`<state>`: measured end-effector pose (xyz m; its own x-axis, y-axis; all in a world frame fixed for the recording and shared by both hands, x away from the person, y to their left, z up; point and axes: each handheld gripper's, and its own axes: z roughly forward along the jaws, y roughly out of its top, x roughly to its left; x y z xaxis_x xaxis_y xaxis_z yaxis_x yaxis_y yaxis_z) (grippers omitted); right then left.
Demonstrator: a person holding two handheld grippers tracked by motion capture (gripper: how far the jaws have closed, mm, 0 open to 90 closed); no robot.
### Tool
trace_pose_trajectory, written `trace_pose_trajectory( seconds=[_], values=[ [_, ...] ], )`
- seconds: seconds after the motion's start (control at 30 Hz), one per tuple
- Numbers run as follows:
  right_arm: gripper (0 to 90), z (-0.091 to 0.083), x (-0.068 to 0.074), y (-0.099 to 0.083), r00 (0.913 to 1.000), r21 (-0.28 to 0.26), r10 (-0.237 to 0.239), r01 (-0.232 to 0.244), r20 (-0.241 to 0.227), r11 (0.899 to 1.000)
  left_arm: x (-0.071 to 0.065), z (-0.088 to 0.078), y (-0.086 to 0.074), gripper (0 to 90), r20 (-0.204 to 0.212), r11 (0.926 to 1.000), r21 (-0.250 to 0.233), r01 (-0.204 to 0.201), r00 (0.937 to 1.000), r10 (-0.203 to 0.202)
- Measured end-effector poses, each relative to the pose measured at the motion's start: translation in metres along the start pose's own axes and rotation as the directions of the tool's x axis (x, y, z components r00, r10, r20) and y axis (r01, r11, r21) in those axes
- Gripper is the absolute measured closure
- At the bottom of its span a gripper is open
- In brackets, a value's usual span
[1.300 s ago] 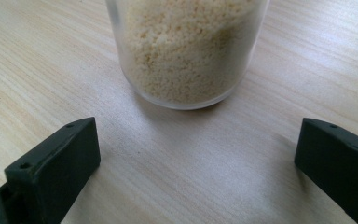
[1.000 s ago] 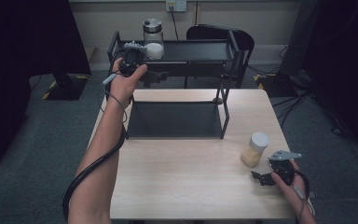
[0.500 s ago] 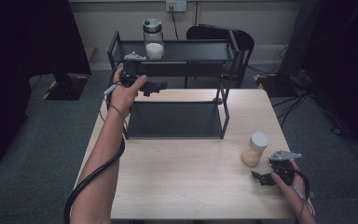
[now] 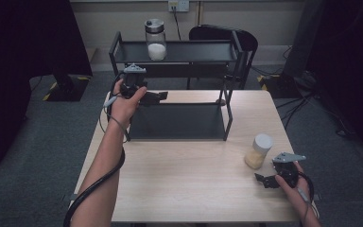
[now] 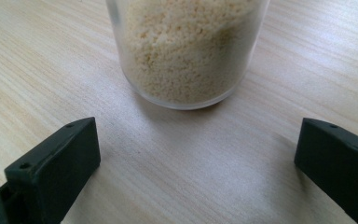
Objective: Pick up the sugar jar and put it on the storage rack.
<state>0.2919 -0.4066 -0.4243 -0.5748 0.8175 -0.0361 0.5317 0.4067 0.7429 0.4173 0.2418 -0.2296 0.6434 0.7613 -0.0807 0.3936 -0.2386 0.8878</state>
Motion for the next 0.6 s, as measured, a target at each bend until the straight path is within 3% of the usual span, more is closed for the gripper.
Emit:
trace_pose_trajectory(
  seconds=[0.3, 0.6],
  values=[
    [0.0, 0.000, 0.000, 0.000, 1.0000, 0.000, 0.000, 0.000, 0.001, 1.000, 0.004, 0.003, -0.023, 3.0, 0.005, 0.9996, 0.016, 0.024, 0.9997, -0.025],
    [0.0, 0.000, 0.000, 0.000, 1.0000, 0.000, 0.000, 0.000, 0.001, 1.000, 0.006, 0.010, -0.042, 3.1, 0.004, 0.9991, 0.033, 0.024, 0.9997, -0.024]
  ],
)
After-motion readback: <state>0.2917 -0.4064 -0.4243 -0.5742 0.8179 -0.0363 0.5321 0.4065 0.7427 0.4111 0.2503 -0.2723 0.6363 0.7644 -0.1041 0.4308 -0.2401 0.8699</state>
